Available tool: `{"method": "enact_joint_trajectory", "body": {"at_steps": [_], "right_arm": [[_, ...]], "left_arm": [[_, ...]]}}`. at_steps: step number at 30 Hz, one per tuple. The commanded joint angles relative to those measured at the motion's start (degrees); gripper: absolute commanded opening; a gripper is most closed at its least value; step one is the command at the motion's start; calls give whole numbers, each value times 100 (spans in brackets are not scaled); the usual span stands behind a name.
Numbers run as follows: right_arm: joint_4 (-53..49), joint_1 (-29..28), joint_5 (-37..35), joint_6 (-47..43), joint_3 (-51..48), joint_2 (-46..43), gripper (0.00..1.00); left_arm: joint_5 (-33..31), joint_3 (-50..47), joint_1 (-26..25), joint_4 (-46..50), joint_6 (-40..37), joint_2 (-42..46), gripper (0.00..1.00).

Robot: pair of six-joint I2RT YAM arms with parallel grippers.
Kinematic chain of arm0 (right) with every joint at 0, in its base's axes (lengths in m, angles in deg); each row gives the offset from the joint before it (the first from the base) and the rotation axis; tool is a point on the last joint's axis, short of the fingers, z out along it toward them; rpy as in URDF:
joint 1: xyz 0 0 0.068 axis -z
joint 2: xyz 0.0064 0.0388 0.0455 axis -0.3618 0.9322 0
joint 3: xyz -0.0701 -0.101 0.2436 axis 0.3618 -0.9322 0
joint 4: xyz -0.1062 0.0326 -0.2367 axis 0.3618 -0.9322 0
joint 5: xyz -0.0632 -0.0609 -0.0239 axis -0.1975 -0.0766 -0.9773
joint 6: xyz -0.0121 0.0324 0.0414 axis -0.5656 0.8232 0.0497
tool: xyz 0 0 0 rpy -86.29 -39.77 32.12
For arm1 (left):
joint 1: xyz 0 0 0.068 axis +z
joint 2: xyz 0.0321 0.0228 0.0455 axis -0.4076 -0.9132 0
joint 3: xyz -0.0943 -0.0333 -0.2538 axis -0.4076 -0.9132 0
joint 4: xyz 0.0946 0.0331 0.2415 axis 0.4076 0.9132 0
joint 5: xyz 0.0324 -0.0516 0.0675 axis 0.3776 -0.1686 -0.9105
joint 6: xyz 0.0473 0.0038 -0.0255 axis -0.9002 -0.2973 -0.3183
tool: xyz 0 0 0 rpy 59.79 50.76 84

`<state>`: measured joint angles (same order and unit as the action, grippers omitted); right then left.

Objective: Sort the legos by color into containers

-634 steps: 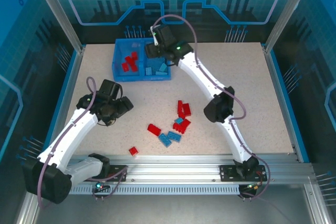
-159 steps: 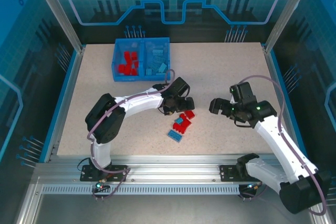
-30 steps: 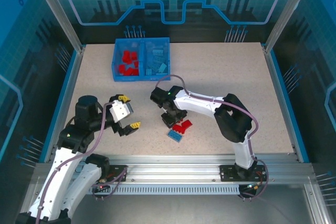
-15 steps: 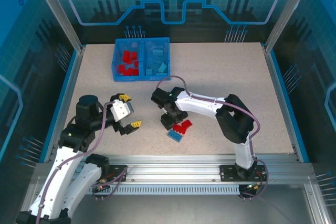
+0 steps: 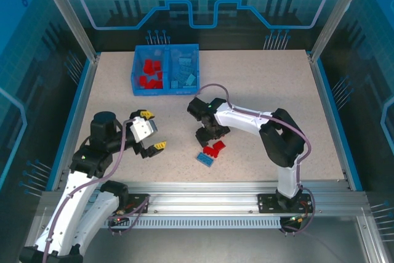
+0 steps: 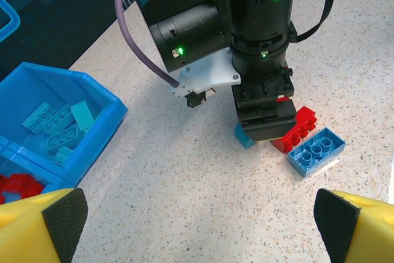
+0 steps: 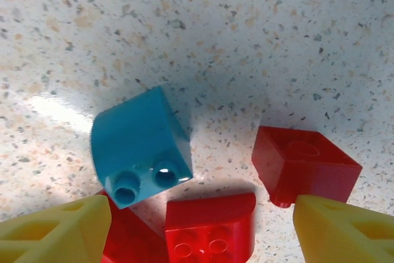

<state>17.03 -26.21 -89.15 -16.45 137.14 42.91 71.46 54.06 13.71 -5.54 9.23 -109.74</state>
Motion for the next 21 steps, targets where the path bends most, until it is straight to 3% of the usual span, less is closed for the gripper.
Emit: {"method": "enact_joint_trajectory", "body": {"at_steps": [1, 5, 11, 16, 17, 21], "right_arm": [[-151, -280, 108, 12, 184, -328, 79], [51, -573, 14, -127, 341, -212, 79], [80, -493, -678, -709, 500, 419, 78], [224, -368, -373, -1087, 454, 667, 81], [257, -364, -269, -1127, 460, 698, 78], [323, -365, -127, -1079, 496, 742, 51]], "left_arm": [[116, -112, -38, -117, -48, 3, 99], [134, -172, -36, -161, -4, 52, 99], [75, -215, -37, -100, -49, 148, 99], [119, -252, -37, -73, -65, 165, 99], [132, -274, -38, -73, -74, 180, 99], [435, -355, -37, 131, -376, 258, 99]]}}
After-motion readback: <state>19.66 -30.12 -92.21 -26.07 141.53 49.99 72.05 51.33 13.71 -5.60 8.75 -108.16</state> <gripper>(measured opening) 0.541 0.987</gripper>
